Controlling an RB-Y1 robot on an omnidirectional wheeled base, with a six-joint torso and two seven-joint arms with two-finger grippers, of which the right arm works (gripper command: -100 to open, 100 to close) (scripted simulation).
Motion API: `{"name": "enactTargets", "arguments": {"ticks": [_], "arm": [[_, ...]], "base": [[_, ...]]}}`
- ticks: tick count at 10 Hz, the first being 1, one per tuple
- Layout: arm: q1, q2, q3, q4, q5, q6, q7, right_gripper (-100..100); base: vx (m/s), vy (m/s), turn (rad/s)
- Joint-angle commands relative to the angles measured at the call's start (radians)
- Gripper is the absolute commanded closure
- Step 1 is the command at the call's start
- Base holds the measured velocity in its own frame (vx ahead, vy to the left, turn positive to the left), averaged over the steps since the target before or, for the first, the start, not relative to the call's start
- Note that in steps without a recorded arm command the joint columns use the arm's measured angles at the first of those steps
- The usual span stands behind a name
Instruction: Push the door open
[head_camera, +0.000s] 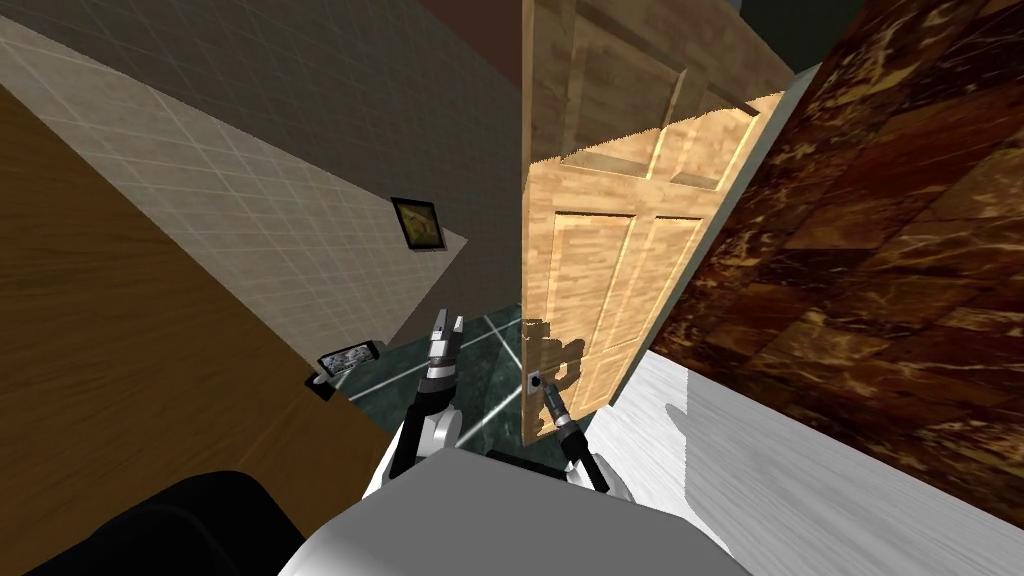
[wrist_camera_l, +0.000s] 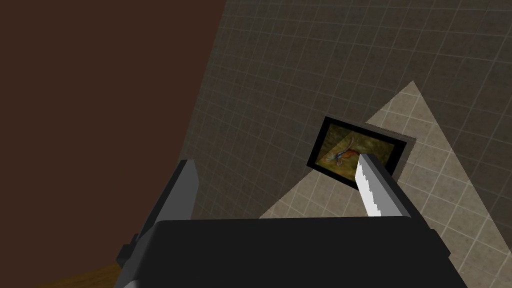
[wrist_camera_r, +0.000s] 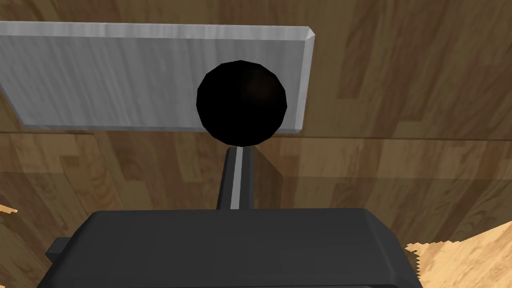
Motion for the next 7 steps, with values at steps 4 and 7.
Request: {"name": "enactTargets", "arguments": {"ticks": [4, 7], "arm": [[0.01, -0.001, 0.012, -0.012, 0.001, 0.002, -0.006, -100], [0.01, 0.002, 0.016, -0.009, 0.001, -0.001, -0.007, -100]], "base": [[-0.191, -0.05, -0.022], [-0.187, -0.046, -0.024]]}}
